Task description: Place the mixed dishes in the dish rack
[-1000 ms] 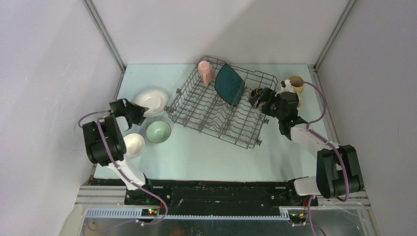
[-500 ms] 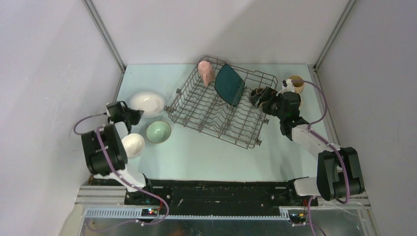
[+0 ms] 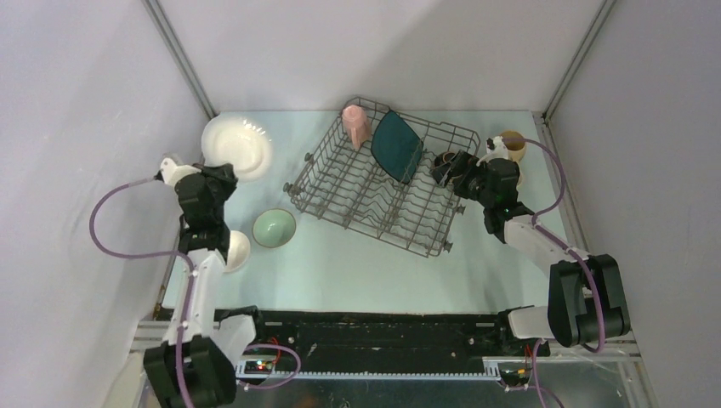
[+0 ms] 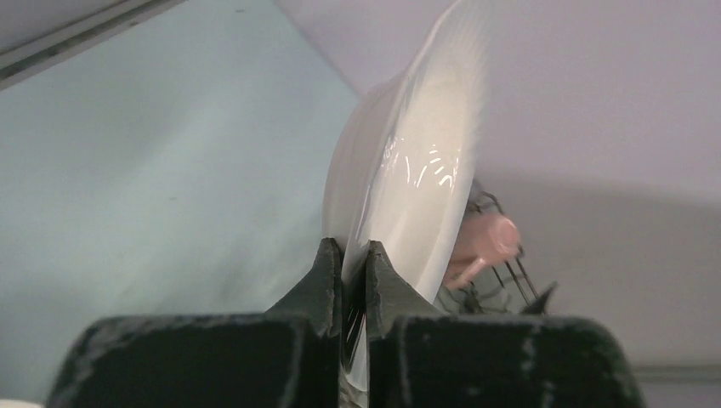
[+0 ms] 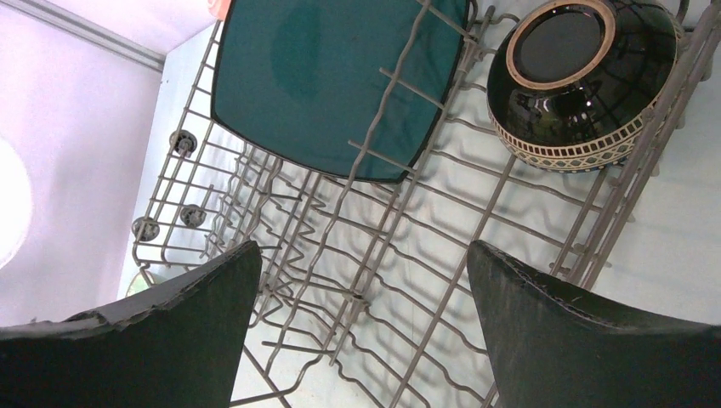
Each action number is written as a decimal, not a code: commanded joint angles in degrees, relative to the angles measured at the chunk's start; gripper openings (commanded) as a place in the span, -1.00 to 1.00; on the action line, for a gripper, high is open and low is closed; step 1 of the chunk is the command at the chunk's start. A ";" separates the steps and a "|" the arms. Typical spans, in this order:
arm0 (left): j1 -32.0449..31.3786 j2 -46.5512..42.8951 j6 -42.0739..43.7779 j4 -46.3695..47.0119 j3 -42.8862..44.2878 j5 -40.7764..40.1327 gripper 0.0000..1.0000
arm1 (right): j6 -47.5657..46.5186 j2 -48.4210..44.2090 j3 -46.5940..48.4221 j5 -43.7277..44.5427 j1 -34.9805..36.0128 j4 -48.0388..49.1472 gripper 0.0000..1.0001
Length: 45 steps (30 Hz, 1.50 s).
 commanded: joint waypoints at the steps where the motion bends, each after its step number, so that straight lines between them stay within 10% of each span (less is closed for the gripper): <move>1: -7.63 -6.67 5.60 5.31 2.24 -2.56 -1.00 | -2.00 -2.01 -0.15 1.57 0.67 1.63 0.86; 11: -39.73 -9.01 13.70 3.89 3.06 -23.27 -1.00 | -2.94 -3.23 -0.15 6.60 2.40 -0.21 0.86; 21: -58.90 4.81 25.11 11.48 6.15 -36.17 -1.00 | -3.62 -4.56 -1.45 10.56 3.67 0.77 0.87; 45: -62.54 28.39 21.14 2.26 18.83 -32.86 -1.00 | -3.44 -4.25 -1.65 10.44 3.69 1.51 0.86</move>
